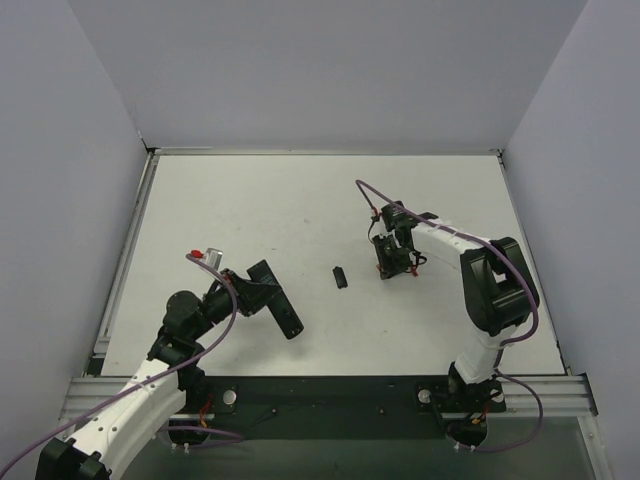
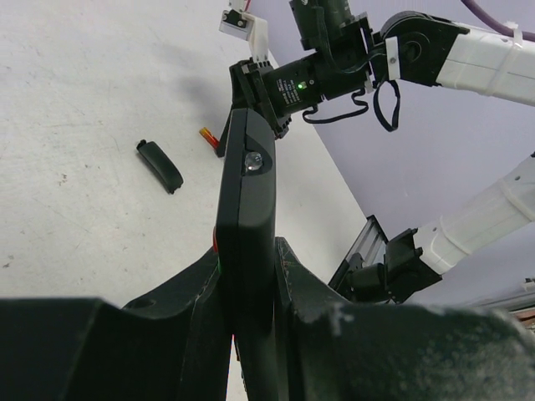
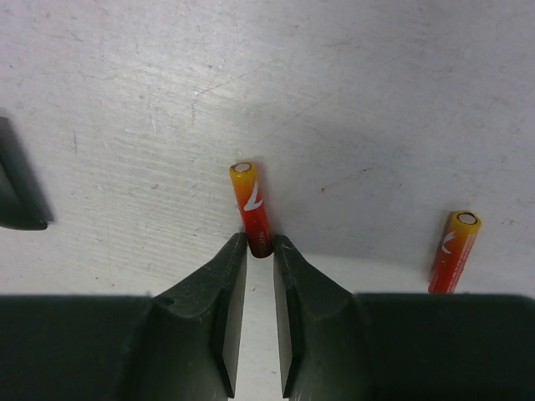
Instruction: Load the batteries into the remote control
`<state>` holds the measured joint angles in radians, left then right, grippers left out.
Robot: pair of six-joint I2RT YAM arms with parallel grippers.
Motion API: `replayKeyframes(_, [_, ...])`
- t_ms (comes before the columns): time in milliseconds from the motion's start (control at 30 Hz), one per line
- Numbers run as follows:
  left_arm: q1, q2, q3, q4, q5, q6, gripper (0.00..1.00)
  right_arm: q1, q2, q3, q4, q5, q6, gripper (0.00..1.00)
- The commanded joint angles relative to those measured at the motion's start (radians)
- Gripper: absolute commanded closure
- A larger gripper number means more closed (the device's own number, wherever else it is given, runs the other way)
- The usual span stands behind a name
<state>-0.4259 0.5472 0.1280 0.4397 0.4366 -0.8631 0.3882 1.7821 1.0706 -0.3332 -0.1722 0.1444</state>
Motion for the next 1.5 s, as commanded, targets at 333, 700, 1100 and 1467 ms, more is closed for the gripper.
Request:
replayKeyframes(333, [0.004,0.01,-0.062,0.105,-0.154,-0.114,1.0,0.046,-0.05,-0.008,-0.032,0.03,-0.012,1.0])
replayKeyframes(700, [0.003,0.112,-0.128,0.324,-0.205,-0.215,1.0,0.299,-0.335,0.064,-0.121,-0.039,0.03,1.0])
replayKeyframes(1100, [0.003,0.077,-0.185,0.364,-0.289,-0.341,1.0,0.61,-0.314,0.291,-0.266,-0.076,0.089,1.0])
replayKeyframes(1467, [0.001,-0.003,-0.209,0.275,-0.338,-0.392,1.0,0.655,-0.234,0.402,-0.352,-0.089,0.089,1.0])
